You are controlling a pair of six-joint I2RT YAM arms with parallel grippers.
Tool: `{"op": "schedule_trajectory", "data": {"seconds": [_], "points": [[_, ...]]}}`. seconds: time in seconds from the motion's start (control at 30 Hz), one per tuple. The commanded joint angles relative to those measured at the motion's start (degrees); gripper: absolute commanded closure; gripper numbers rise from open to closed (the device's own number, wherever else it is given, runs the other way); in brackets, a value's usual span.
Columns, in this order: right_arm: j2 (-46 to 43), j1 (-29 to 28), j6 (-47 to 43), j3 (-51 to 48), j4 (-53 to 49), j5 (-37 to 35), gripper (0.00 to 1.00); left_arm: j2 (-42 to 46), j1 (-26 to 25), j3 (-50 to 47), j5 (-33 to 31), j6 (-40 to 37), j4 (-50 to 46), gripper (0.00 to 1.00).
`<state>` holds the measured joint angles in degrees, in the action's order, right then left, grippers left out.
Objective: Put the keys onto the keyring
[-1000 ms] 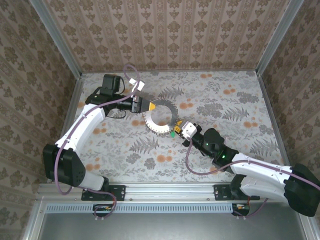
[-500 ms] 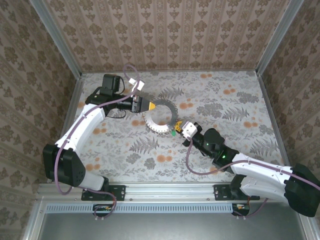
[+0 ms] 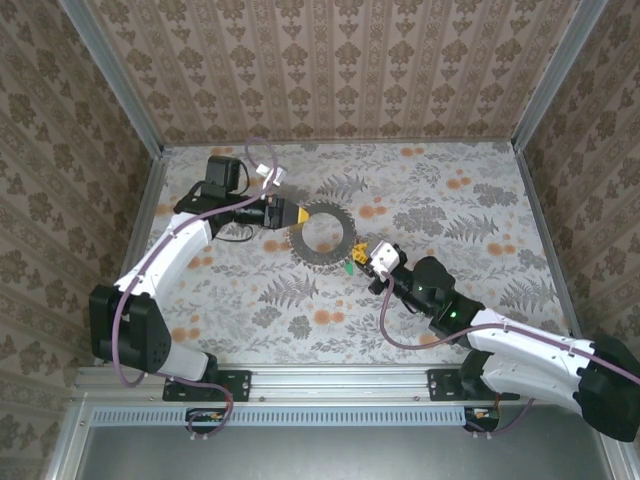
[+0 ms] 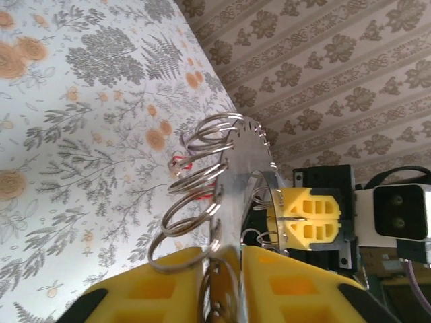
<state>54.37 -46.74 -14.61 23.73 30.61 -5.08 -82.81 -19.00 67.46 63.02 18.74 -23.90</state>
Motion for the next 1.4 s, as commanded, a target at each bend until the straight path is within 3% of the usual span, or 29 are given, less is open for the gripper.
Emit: {"op": "schedule_trajectory", "data": {"seconds": [0.0,0.27,0.6,0.83,0.97,1.03,1.13,1.27,1.37], "points": [[-1.0,0.5,2.5,3.8,-3.6,1.3,1.0,-1.4,0.5,-2.1,-1.0,0.8,2.0,0.73],[0.6,1.1,5.1,7.0,-12.1,1.7,1.0,-4.6,-0.4,-7.6,-3.9,6.1,9.3,0.59],[5.1,2.6,6.5,10.8,-20.4,5.5,1.0,-7.2,-1.2,-13.4,-9.7,10.3,15.4,0.52],[8.1,3.9,5.1,11.6,-23.6,8.4,1.0,-1.6,-2.5,-17.2,-17.7,9.9,18.9,0.46],[10.8,6.2,7.4,14.6,-28.1,13.3,1.0,3.9,-2.7,-20.0,-22.6,9.7,22.2,0.43],[12.4,8.5,10.0,16.0,-29.3,20.2,1.0,6.4,-2.7,-21.6,-24.1,9.6,23.7,0.41],[14.6,10.8,14.5,17.1,-28.8,24.8,1.0,10.0,-2.8,-23.4,-25.7,8.8,24.9,0.39],[19.6,13.0,15.5,21.6,-34.9,29.4,1.0,12.3,-2.8,-24.8,-25.7,7.6,25.4,0.39],[19.7,12.7,13.3,20.8,-32.2,34.0,1.0,13.1,-3.5,-25.4,-24.3,6.4,26.7,0.41]]}}
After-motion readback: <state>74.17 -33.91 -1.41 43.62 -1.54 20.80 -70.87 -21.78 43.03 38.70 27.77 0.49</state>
